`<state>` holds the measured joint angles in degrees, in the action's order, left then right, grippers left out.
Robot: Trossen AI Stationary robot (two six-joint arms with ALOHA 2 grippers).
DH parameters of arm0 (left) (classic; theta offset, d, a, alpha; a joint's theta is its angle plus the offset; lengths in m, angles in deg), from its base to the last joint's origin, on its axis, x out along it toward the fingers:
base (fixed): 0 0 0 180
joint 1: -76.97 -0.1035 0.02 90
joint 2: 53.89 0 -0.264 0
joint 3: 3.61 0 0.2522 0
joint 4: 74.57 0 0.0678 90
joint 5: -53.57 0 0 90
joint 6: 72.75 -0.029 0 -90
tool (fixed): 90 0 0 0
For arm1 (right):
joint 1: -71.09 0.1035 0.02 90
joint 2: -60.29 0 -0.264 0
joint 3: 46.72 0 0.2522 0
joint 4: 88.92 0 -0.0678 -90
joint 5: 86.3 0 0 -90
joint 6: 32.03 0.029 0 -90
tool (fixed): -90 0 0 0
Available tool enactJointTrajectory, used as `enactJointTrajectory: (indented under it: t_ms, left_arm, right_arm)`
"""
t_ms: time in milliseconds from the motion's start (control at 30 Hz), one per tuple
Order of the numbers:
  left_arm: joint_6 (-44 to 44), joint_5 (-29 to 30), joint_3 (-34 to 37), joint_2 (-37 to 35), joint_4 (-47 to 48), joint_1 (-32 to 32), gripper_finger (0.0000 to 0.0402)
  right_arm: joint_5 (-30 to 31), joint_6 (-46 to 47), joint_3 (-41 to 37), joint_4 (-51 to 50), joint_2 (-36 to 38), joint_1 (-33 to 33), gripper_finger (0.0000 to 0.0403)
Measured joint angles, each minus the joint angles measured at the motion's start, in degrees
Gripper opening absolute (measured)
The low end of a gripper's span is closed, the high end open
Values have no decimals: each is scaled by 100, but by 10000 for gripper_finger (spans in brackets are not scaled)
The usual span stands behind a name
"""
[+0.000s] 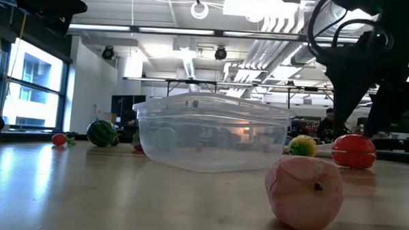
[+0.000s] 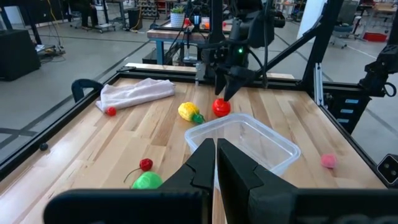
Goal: Pick and placing Produce into tupperware
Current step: Put the red tomato into the transparent container
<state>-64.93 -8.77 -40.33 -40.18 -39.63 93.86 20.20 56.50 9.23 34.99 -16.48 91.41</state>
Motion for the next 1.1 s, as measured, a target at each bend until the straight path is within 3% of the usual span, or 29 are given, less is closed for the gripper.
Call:
enactJointTrajectory:
  t_ms: [600,933,1100]
  left_arm:
    - [1,0,0,0,1,0,8]
    - [0,0,0,0,1,0,8]
    - [2,0,0,0,1,2,8]
  right_arm:
    - [-153,-4,0,485,-941,-7,307]
    - [-45,-200,2,625,-1033,-134,307]
    - [-267,-280,6,634,-1120,-193,306]
